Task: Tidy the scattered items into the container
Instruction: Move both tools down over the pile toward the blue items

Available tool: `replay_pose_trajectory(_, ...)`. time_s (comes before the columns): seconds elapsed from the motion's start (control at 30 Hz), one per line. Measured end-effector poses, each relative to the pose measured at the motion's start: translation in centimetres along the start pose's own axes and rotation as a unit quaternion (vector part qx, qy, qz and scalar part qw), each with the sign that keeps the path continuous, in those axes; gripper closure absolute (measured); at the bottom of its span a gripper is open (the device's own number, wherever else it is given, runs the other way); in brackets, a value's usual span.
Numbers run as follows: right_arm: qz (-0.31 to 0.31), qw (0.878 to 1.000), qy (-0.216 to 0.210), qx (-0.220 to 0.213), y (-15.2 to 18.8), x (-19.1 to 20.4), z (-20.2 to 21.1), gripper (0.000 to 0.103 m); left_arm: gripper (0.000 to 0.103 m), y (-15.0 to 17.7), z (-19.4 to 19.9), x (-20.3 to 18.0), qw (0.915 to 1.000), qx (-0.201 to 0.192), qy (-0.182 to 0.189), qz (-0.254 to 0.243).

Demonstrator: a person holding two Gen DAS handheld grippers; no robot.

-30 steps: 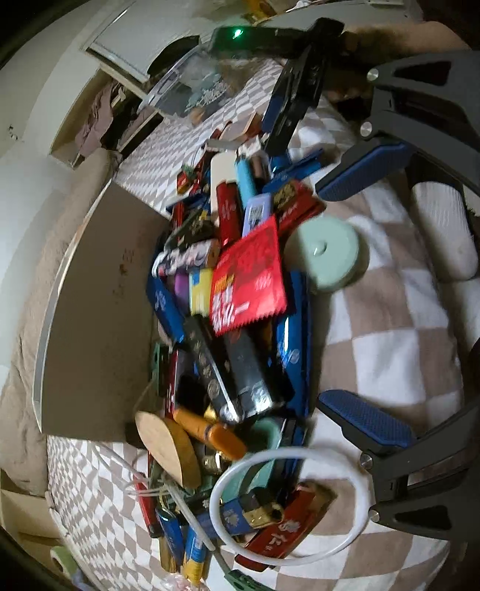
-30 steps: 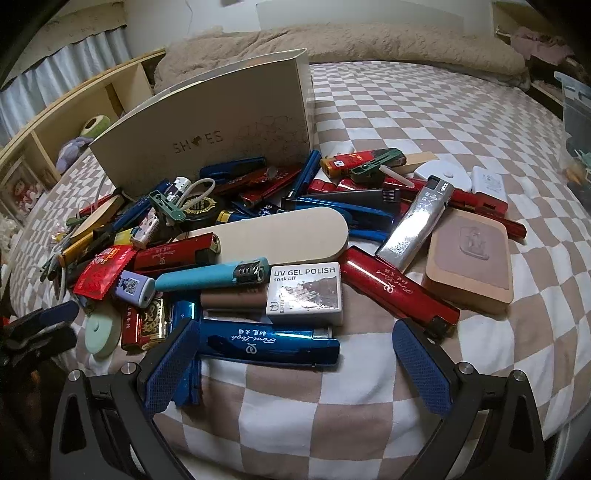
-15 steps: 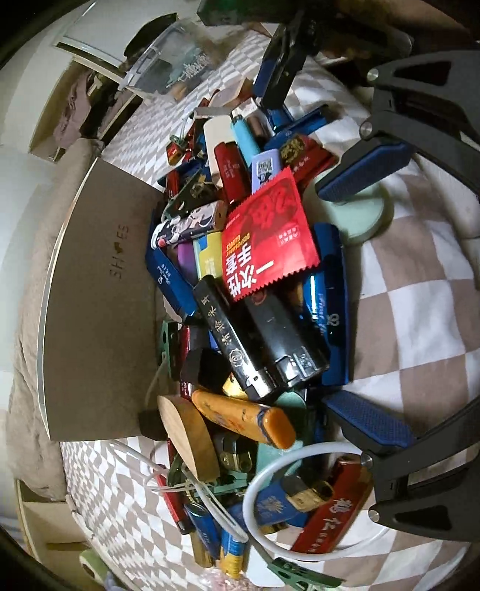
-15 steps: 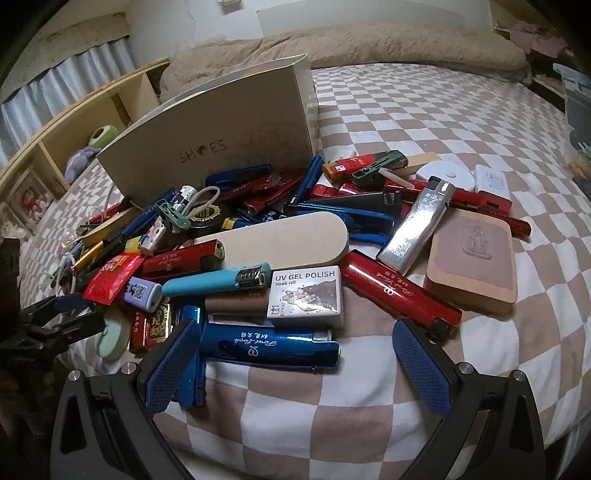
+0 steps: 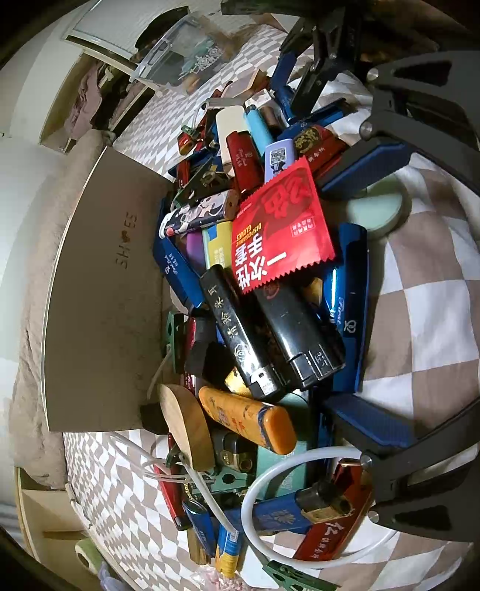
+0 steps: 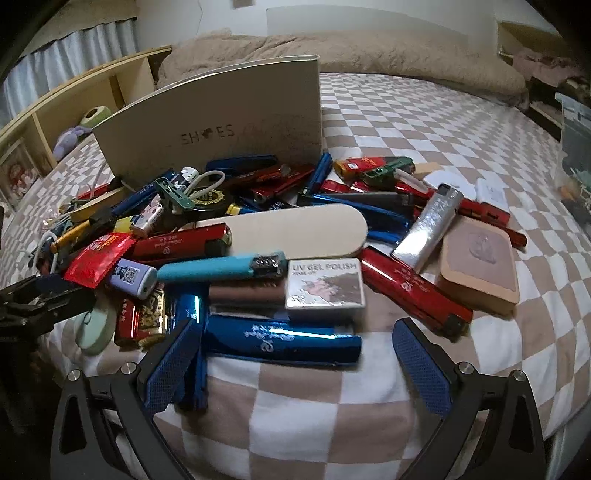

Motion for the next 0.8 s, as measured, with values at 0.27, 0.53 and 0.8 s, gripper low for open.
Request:
replay_pose_trajectory(0.27, 0.011, 0.998, 0.055, 0.01, 0.6, -0.9, -0.4, 0.0, 0.0, 0.0, -0.1, 0.1, 1.0, -0.005, -0.003, -0.001)
replay_pose_trajectory(0.53, 0.019, 0.999, 0.049, 0.007, 0.6, -1.0, -0.1, 0.0, 0.0, -0.1, 0.1, 0.3, 1.0, -0.007, 0.001, -0.002)
replay_pose_trajectory(0.8, 0.023, 0.998, 0.058, 0.0, 0.6, -1.1, -0.7, 0.0, 0.0, 0.1, 0.2, 0.4, 1.0, -0.004, 0.007, -0.005)
Point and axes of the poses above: each gripper's, at about its wrist camera, not at the fingertips, and z roughly against the way its jaws point, x to its left, y to its underside, the point moved 5 cm from there along -z, roughly the way its jaws point, and after that the axes turned 1 degree about -y, right-handed, at the moved point
